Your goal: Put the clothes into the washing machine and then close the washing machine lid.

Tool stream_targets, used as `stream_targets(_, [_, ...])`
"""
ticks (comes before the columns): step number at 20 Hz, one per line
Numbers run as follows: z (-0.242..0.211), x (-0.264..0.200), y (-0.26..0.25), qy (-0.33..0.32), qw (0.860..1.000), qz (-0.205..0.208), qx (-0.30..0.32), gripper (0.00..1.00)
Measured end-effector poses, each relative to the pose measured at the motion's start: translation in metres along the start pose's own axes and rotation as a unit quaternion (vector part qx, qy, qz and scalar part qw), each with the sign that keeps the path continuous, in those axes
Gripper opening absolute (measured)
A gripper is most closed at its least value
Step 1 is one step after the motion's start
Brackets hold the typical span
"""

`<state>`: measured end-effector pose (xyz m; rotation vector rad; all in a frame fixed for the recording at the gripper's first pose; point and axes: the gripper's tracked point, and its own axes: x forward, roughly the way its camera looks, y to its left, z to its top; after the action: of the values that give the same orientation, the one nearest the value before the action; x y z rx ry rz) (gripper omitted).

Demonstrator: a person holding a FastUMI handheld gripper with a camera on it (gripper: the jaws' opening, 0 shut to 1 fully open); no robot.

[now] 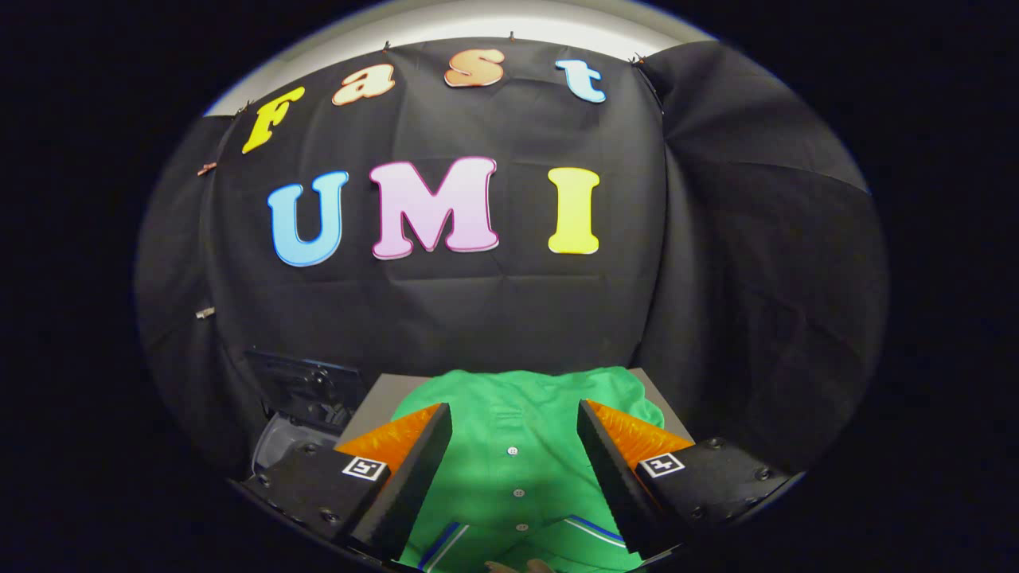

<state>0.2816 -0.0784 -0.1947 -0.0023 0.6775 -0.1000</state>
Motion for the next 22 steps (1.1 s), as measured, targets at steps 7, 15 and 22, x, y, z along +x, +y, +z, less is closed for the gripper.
stream_targets(7, [-0.04,0.032,-0.004,0.071,0.997,-0.01,-0.007,0.99])
stream_targets(15, [-0.068,0.05,-0.01,0.124,0.992,-0.013,-0.008,1.0])
stream_targets(22, [-0.075,0.052,-0.011,0.185,0.983,0.004,-0.014,0.86])
